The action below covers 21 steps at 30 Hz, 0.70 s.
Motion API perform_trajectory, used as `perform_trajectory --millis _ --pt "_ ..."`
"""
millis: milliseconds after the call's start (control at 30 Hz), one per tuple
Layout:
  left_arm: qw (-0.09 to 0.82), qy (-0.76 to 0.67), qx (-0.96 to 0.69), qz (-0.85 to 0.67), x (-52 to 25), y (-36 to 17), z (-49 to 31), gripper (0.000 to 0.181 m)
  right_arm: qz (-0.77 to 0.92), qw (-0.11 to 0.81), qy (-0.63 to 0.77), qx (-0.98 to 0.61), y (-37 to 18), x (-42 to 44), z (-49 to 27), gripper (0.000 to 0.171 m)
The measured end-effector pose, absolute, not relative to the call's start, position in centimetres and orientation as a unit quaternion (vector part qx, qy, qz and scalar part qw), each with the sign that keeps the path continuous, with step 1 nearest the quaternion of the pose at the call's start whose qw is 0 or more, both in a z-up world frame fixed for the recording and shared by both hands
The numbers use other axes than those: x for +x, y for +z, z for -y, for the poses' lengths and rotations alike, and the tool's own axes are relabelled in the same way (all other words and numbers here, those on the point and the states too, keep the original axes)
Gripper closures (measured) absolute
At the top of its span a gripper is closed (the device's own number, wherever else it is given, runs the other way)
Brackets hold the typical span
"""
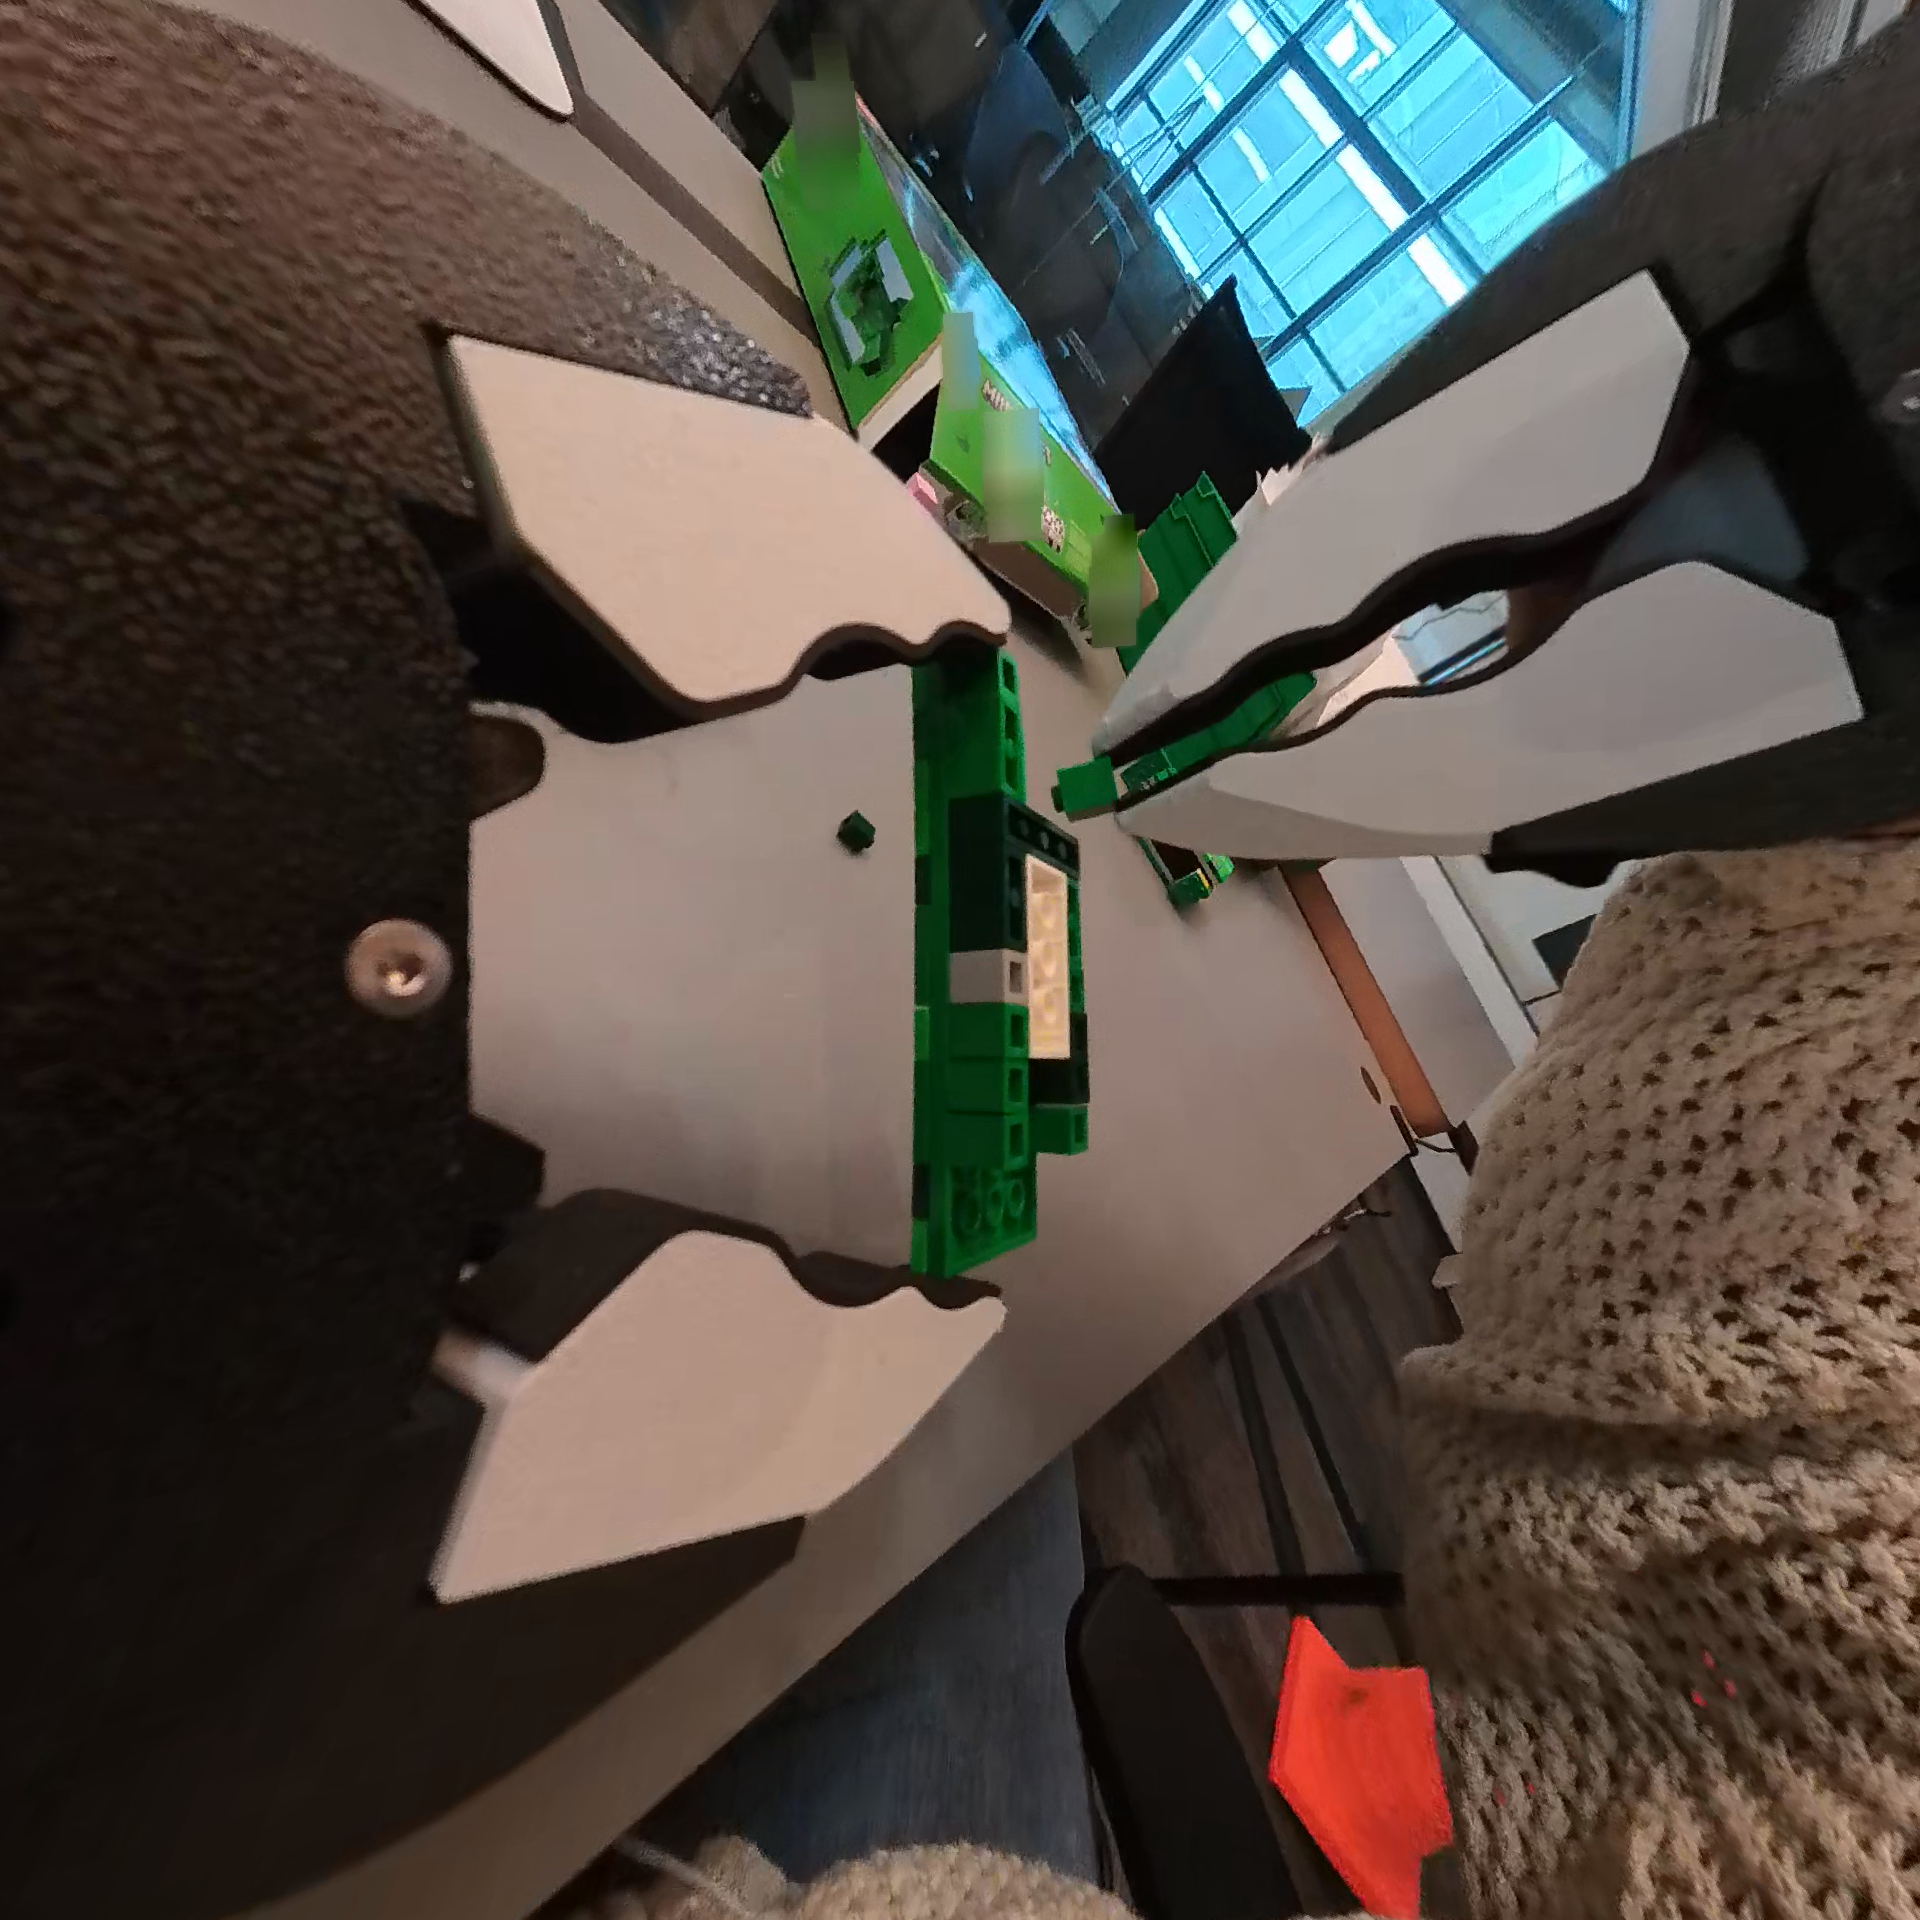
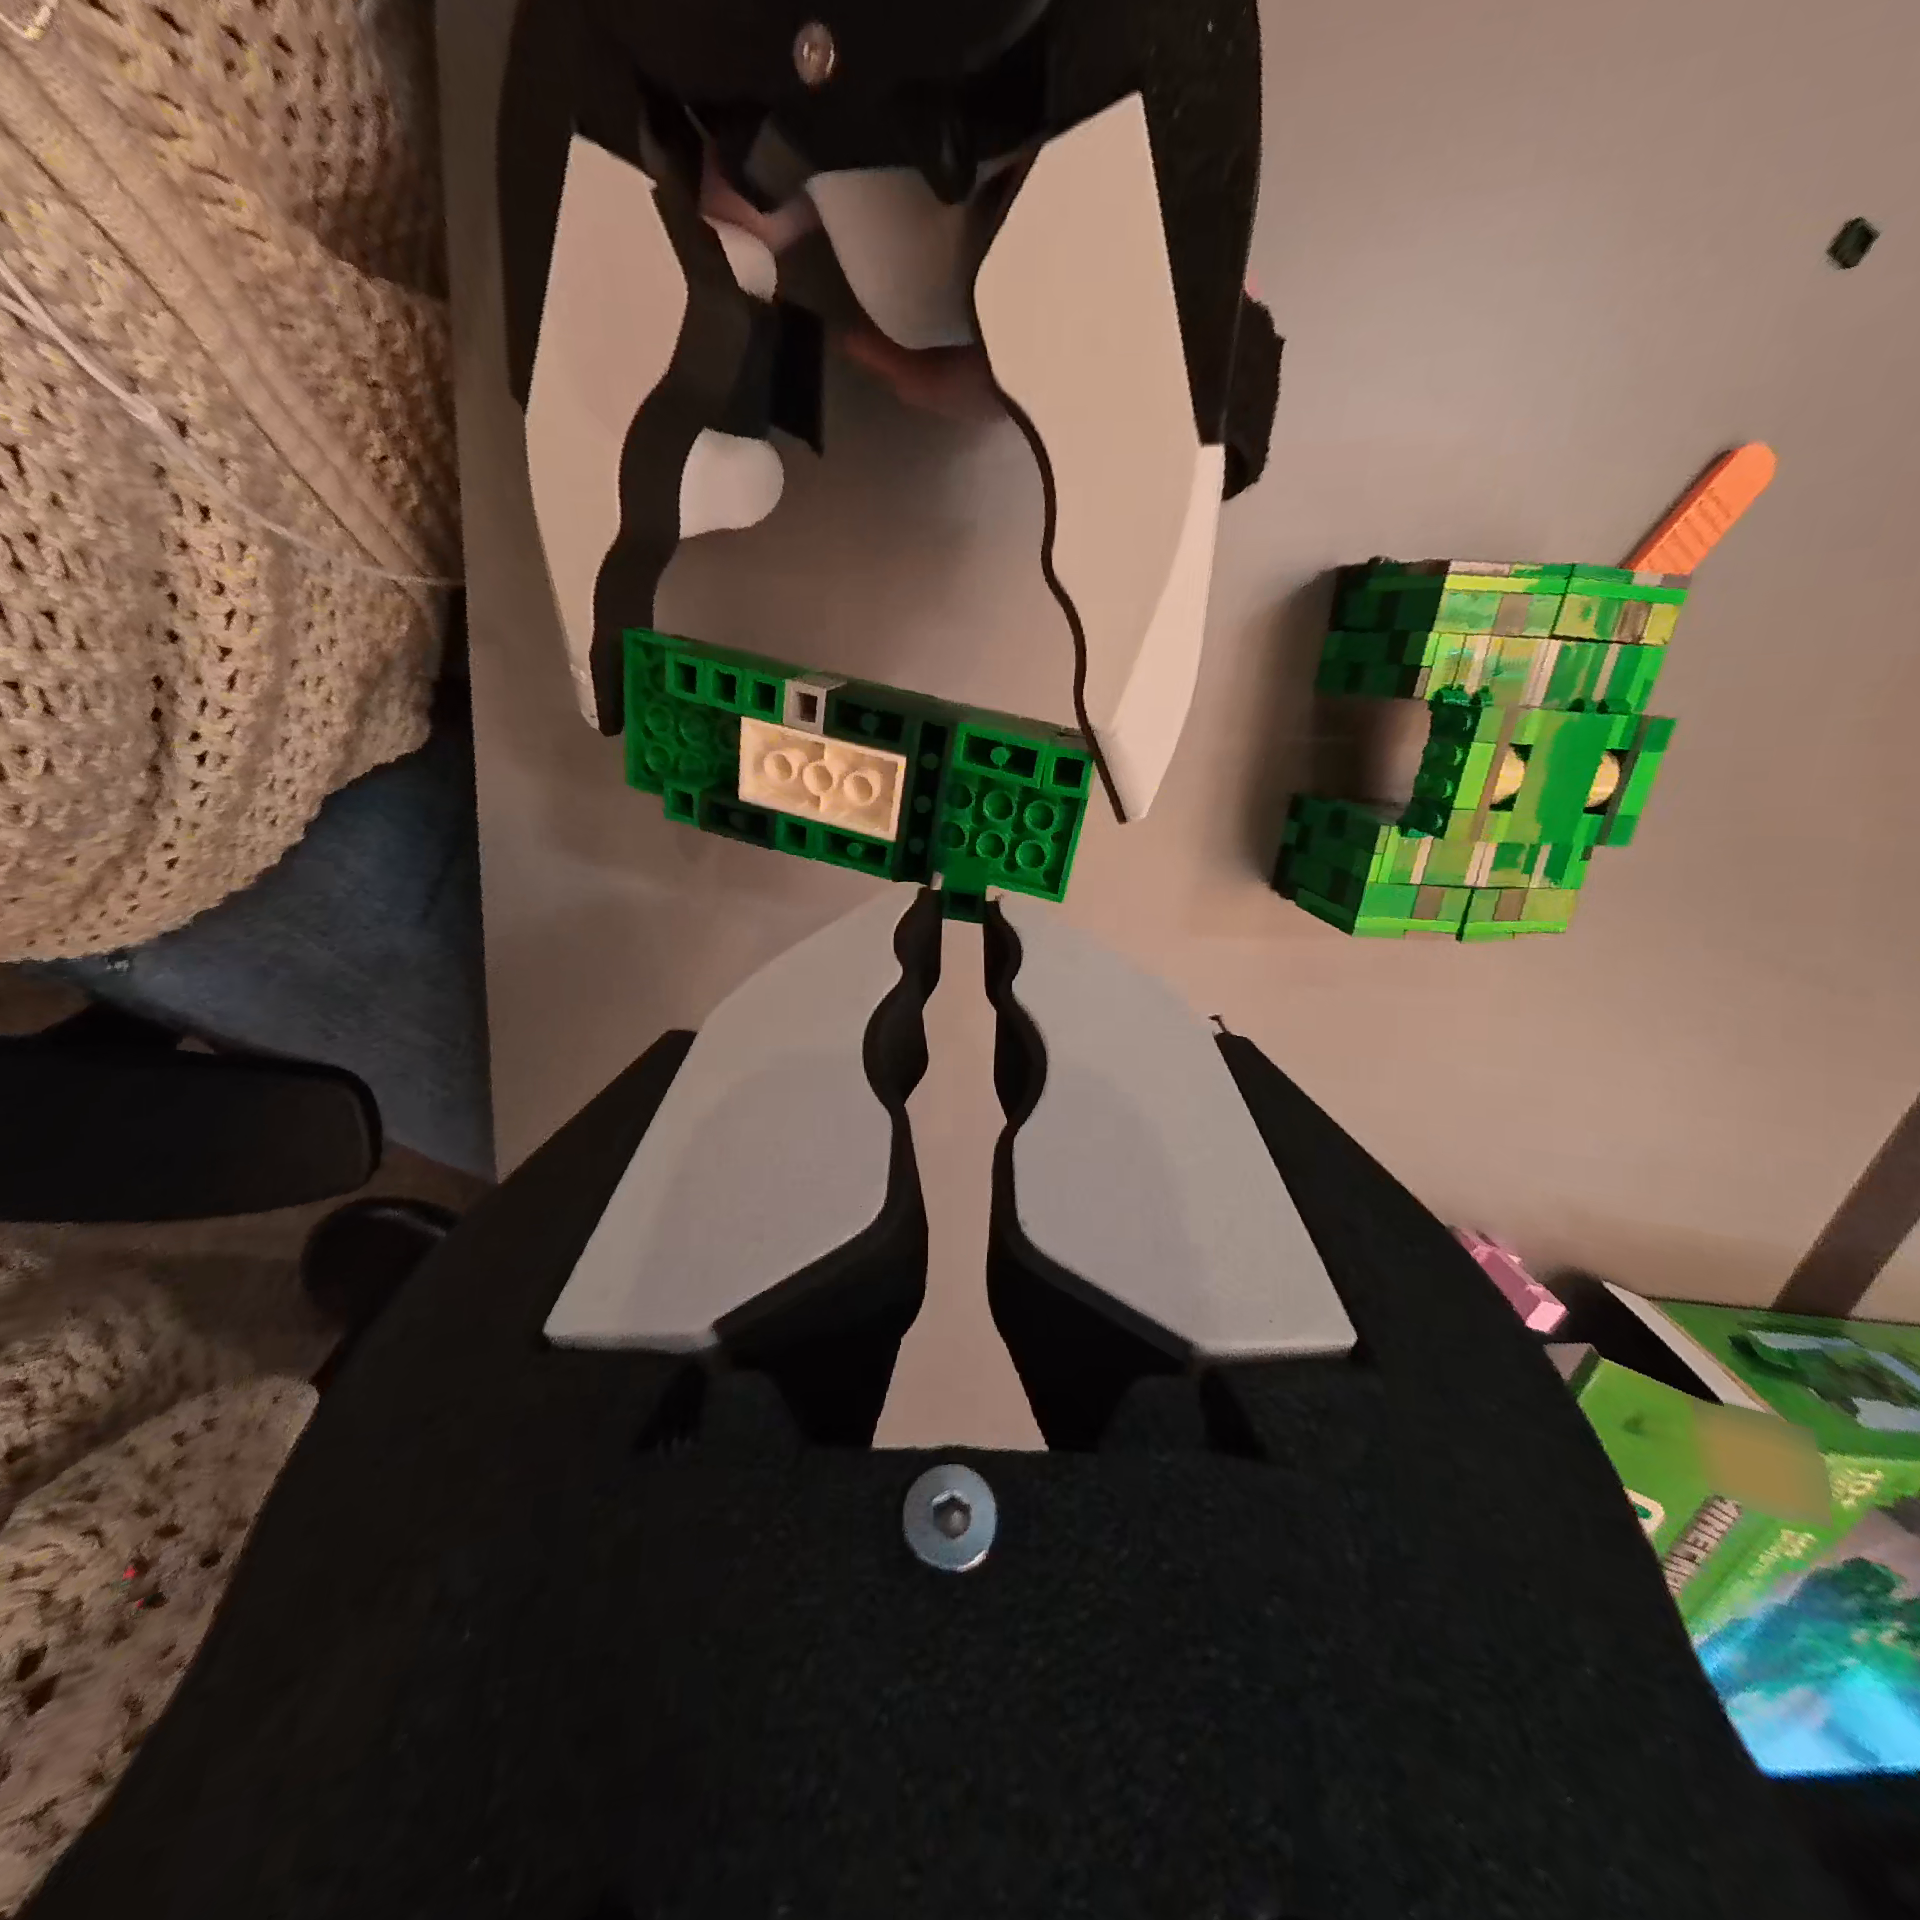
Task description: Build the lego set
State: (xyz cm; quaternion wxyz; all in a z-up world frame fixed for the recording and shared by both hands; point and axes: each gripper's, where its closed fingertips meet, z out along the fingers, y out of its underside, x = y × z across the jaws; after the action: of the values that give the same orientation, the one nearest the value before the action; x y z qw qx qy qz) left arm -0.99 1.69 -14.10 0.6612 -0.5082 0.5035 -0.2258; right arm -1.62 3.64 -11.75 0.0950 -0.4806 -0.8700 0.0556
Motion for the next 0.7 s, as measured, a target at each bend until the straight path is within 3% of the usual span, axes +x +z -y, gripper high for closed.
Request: perform_trajectory --millis 700 --pt "0.678 -0.216 -0.493 -0.501 -1.10 -13.63 -1.44 0.072 0.870 0.071 0.005 -0.487 -11.87 -2.12 -3.14 0.157"
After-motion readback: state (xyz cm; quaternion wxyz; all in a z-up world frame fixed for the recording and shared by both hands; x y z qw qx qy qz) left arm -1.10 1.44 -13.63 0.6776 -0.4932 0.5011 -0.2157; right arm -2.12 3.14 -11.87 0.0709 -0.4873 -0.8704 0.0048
